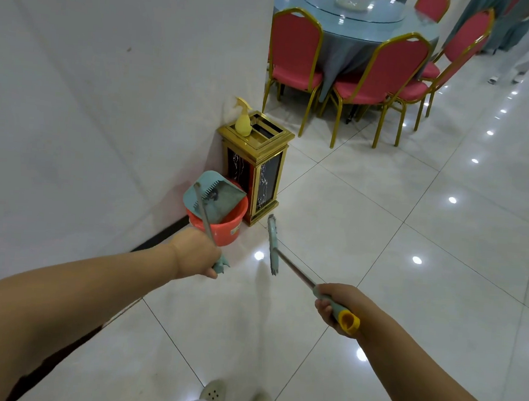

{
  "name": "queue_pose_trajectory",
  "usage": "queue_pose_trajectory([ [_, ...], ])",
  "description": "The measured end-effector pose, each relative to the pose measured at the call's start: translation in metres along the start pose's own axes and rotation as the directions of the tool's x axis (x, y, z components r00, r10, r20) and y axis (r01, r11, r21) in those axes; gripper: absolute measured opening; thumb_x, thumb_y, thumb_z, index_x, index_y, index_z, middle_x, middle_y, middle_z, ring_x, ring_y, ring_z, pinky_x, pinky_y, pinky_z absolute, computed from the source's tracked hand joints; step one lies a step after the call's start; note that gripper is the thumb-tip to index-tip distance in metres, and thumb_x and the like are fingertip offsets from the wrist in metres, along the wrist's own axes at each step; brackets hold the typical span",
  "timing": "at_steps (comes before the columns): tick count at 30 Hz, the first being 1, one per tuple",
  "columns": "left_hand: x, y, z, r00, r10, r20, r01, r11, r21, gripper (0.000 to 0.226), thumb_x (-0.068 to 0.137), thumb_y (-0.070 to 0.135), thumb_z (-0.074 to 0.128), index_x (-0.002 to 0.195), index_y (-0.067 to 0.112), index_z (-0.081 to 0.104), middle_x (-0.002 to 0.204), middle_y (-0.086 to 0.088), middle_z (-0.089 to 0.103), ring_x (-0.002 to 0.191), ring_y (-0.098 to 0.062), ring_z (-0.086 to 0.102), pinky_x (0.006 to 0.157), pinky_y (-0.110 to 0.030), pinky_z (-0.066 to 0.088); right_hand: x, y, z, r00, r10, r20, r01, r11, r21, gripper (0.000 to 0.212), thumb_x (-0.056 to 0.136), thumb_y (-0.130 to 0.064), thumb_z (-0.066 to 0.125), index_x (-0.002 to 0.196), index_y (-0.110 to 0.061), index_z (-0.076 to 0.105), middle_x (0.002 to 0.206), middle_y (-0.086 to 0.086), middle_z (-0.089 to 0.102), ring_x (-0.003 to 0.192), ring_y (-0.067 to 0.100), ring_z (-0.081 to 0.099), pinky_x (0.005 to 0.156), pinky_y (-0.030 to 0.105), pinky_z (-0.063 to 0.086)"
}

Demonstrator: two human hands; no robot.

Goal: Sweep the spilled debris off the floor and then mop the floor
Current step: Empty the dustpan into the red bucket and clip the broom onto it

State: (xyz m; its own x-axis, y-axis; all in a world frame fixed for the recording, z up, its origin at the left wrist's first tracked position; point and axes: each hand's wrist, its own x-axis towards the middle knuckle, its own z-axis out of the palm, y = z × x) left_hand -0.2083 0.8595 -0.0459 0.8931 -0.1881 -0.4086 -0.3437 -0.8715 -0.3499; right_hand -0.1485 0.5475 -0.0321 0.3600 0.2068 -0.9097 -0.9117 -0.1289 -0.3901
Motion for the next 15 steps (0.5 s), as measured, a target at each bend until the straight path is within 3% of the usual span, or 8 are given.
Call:
queue_pose_trajectory([
  [4,-0.004,0.013,0.008,1.000,-0.011,0.005,0.012,0.998,-0.057,0.047,0.087,0.062,0.046,0.091,0.018,0.061,0.084,-0.001,0.066,0.066,-0.019,0.056,0.053,-0.031,0.039,-0.005,0.003,0.005,0.998,0.001,0.066,-0.009,0.993,0.115,0.014,0.097,-0.011,0.050,0.089,0.000,0.050,0.050,0.010,0.050,0.029,0.012,0.048,0.030,0.015,0.043],
  [8,-0.011,0.011,0.005,0.998,-0.054,-0.024,0.052,0.995,-0.088,0.048,0.086,0.063,0.045,0.093,0.018,0.060,0.084,-0.001,0.066,0.064,-0.017,0.054,0.052,-0.030,0.040,-0.011,0.002,0.012,0.999,-0.030,0.045,0.027,0.997,0.074,0.009,0.095,-0.008,0.052,0.095,0.000,0.049,0.058,0.011,0.049,0.030,0.012,0.048,0.031,0.016,0.044],
  [11,-0.021,-0.007,-0.008,0.974,-0.187,-0.125,0.172,0.978,-0.118,0.050,0.084,0.068,0.042,0.087,0.021,0.057,0.071,0.005,0.060,0.058,-0.014,0.049,0.046,-0.026,0.033,-0.015,0.001,0.017,0.998,-0.014,0.059,0.009,0.997,0.074,0.011,0.096,-0.010,0.052,0.091,-0.001,0.049,0.056,0.011,0.050,0.029,0.012,0.049,0.030,0.016,0.045],
  [15,-0.032,-0.028,-0.024,0.918,-0.359,-0.165,0.328,0.925,-0.189,0.060,0.082,0.075,0.032,0.101,0.024,0.058,0.088,0.003,0.068,0.066,-0.016,0.054,0.050,-0.026,0.031,-0.017,-0.001,0.024,0.999,-0.015,0.044,0.013,0.999,0.051,0.011,0.094,-0.009,0.056,0.091,0.001,0.051,0.051,0.012,0.053,0.030,0.013,0.050,0.031,0.017,0.045],
])
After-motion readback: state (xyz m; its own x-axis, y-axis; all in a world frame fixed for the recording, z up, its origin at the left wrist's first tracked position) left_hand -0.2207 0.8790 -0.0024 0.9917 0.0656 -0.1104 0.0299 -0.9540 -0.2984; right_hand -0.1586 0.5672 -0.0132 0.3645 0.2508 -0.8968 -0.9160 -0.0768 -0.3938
